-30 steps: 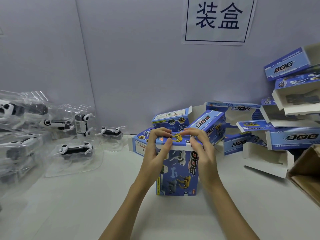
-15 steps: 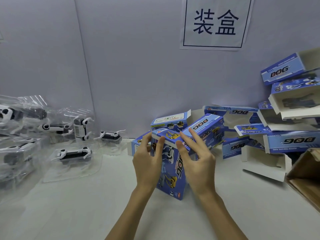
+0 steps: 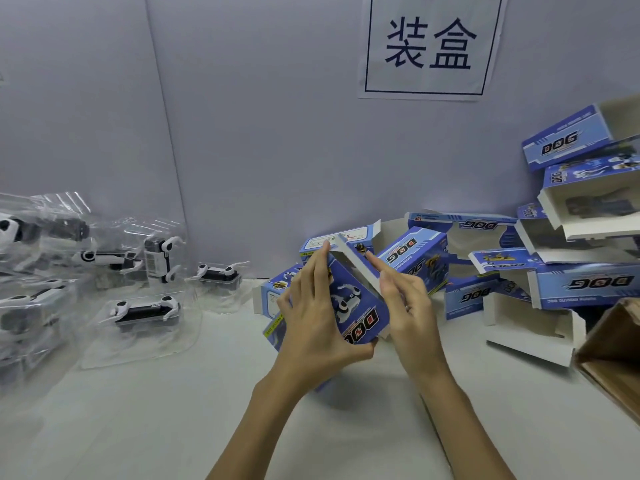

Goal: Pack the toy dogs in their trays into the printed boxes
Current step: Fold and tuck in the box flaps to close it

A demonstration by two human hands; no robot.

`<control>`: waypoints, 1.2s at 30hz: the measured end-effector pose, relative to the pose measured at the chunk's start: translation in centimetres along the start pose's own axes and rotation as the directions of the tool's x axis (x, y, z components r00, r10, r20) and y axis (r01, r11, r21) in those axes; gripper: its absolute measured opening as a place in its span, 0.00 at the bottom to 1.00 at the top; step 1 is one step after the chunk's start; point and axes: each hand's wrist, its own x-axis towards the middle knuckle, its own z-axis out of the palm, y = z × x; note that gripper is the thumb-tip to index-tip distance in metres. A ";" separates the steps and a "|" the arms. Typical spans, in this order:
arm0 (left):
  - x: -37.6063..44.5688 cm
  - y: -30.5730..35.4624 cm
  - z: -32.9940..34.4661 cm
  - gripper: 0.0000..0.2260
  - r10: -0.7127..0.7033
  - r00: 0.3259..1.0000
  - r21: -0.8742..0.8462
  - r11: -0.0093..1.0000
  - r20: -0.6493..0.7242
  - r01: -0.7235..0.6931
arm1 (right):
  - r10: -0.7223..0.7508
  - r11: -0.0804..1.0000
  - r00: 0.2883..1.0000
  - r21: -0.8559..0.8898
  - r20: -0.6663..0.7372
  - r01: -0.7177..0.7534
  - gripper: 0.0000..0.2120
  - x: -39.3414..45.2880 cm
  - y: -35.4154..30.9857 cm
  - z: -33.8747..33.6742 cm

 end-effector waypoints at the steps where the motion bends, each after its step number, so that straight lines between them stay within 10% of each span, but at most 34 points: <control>1: 0.1 -0.3 -0.3 0.62 0.038 0.999 0.038 0.999 0.009 -0.039 | 0.012 1.000 0.999 0.014 0.045 -0.013 0.19 0.1 0.0 -0.4; 8: 0.0 -2.2 -1.4 0.62 0.165 0.961 0.204 0.956 0.220 -0.211 | 0.037 0.999 0.991 -0.006 0.131 -0.036 0.12 0.1 0.4 -0.4; 28: -0.5 -1.2 -0.6 0.57 0.160 0.984 0.157 0.973 0.073 -0.170 | -0.098 0.995 0.993 0.009 -0.066 0.099 0.15 -0.7 1.3 1.4; 36: -0.2 -1.3 -0.7 0.54 0.139 0.990 0.134 0.982 -0.010 -0.136 | -0.203 0.926 0.951 -0.271 0.234 0.264 0.21 -0.9 1.6 1.3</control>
